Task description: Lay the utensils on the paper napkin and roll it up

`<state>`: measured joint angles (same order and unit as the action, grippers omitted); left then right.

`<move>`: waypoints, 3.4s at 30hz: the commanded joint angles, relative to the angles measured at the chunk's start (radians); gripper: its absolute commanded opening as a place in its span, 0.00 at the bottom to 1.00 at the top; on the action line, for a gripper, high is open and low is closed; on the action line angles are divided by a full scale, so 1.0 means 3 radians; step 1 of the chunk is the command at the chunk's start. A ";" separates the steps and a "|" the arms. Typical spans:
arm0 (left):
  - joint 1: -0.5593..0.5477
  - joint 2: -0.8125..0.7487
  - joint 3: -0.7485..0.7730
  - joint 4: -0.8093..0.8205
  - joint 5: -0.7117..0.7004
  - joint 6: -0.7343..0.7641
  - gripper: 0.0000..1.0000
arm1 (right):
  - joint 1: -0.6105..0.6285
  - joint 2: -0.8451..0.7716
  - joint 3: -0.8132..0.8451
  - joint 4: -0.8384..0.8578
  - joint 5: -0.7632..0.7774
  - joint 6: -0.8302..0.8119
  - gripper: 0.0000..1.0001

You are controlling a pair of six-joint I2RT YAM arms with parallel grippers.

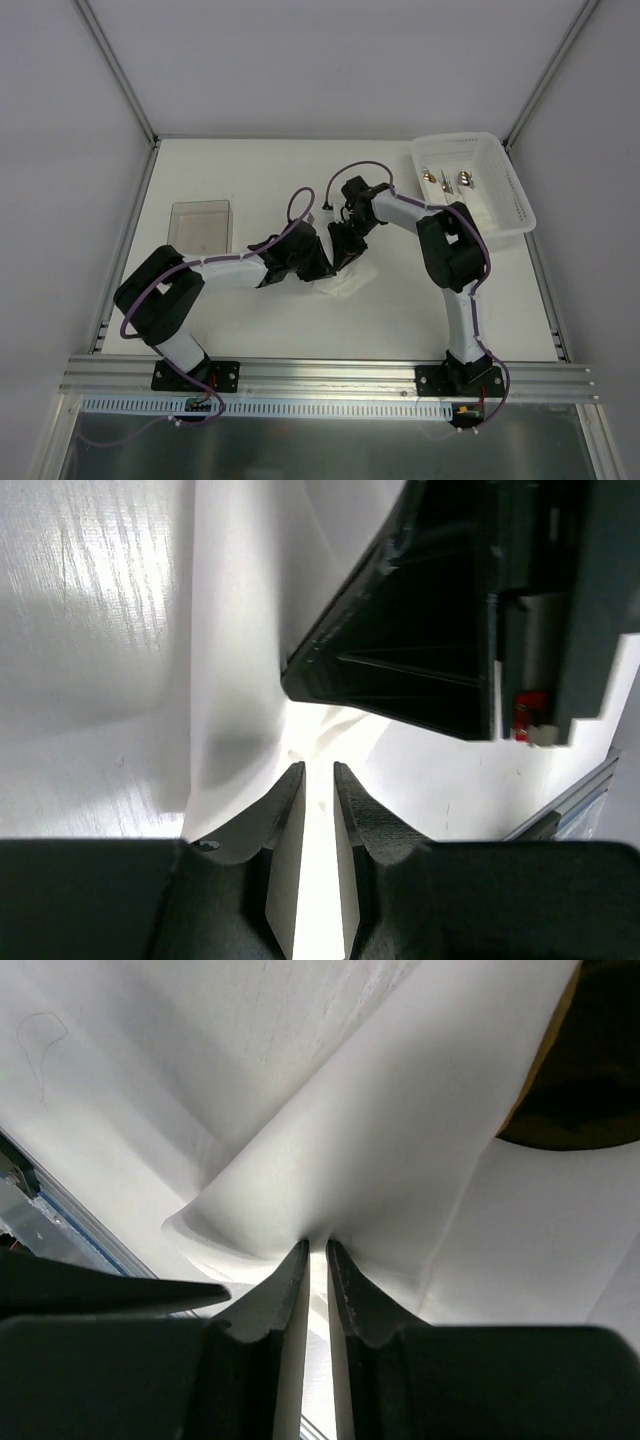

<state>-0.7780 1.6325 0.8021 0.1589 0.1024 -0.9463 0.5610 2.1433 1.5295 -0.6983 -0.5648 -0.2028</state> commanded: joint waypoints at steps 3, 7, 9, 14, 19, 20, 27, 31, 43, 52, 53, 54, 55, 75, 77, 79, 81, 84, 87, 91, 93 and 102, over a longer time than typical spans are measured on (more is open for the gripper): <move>-0.0004 -0.0241 0.0001 -0.0161 -0.0091 0.0188 0.18 | 0.0037 0.0091 0.0071 -0.0137 0.0098 -0.0117 0.15; -0.0004 -0.0242 0.0016 -0.0172 -0.0045 0.0224 0.19 | 0.0037 0.0101 0.0071 -0.0142 0.0108 -0.0112 0.16; -0.0004 -0.0221 0.0026 -0.0172 -0.0025 0.0280 0.20 | 0.0037 0.0106 0.0066 -0.0152 0.0103 -0.0112 0.16; -0.0004 -0.0099 0.0082 -0.0182 0.0001 0.0388 0.20 | 0.0037 0.0132 0.0066 -0.0178 0.0083 -0.0147 0.17; -0.0009 0.0090 0.0210 -0.0172 0.0093 0.0414 0.17 | 0.0042 0.0157 0.0091 -0.0183 0.0072 -0.0158 0.18; -0.0009 0.0126 0.0231 -0.0172 0.0103 0.0413 0.17 | 0.0037 0.0167 0.0102 -0.0193 0.0067 -0.0163 0.18; -0.0004 0.0367 0.0323 -0.0162 0.0068 0.0296 0.10 | 0.0042 0.0173 0.0107 -0.0219 0.0098 -0.0173 0.18; 0.0001 0.0484 0.0252 -0.0177 0.0032 0.0184 0.06 | 0.0042 0.0163 0.0102 -0.0244 0.0108 -0.0183 0.18; 0.0027 0.0873 0.0164 -0.0162 0.0216 -0.0088 0.00 | -0.0065 -0.0282 0.0132 -0.0346 0.0016 -0.0234 0.39; 0.0027 0.0894 0.0180 -0.0085 0.0267 -0.0062 0.00 | -0.0607 -0.0446 -0.0103 -0.0433 0.0103 -0.0382 0.46; 0.0032 0.0899 0.0180 -0.0080 0.0282 -0.0062 0.00 | -0.0647 -0.0436 -0.0108 -0.0428 0.0118 -0.0403 0.46; 0.0032 0.0899 0.0180 -0.0075 0.0282 -0.0057 0.00 | -0.0658 -0.0421 -0.0098 -0.0428 0.0134 -0.0428 0.46; 0.0032 0.0914 0.0180 -0.0069 0.0293 -0.0057 0.00 | -0.0663 -0.0400 -0.0077 -0.0423 0.0129 -0.0439 0.46; 0.0379 0.1267 -0.0664 0.1561 0.0875 -0.0977 0.00 | -0.0633 -0.0533 -0.0174 -0.0209 -0.0163 -0.0198 0.42; 0.0379 0.1297 -0.0674 0.1592 0.0881 -0.0993 0.00 | -0.0597 -0.0569 -0.0164 -0.0198 -0.0198 -0.0173 0.42; 0.0379 0.1298 -0.0679 0.1618 0.0870 -0.0993 0.00 | -0.0571 -0.0579 -0.0144 -0.0142 -0.0316 -0.0092 0.41; 0.0390 0.1303 -0.0690 0.1638 0.0870 -0.0998 0.00 | -0.0525 -0.0589 -0.0133 -0.0081 -0.0413 -0.0035 0.41; 0.0395 0.1308 -0.0695 0.1669 0.0876 -0.1003 0.00 | -0.0418 -0.0554 -0.0128 -0.0040 -0.0505 0.0031 0.39; 0.0405 0.1303 -0.0710 0.1700 0.0881 -0.1003 0.00 | -0.0305 -0.0472 -0.0149 -0.0045 -0.0495 0.0042 0.36; 0.0415 0.1282 -0.0751 0.1766 0.0896 -0.1003 0.00 | -0.0193 -0.0344 -0.0169 -0.0040 -0.0302 0.0021 0.30; 0.0415 0.1247 -0.0781 0.1838 0.0896 -0.1013 0.00 | -0.0177 -0.0278 -0.0154 -0.0040 -0.0174 0.0047 0.27; 0.0415 0.0894 -0.1006 0.2190 0.0830 -0.0937 0.00 | -0.0101 0.0050 -0.0062 -0.0131 0.0282 -0.0091 0.16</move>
<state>-0.6655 1.9209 0.5686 0.9401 0.4183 -1.2747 0.5140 2.1269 1.4830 -0.7158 -0.5854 -0.1951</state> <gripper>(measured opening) 0.005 0.164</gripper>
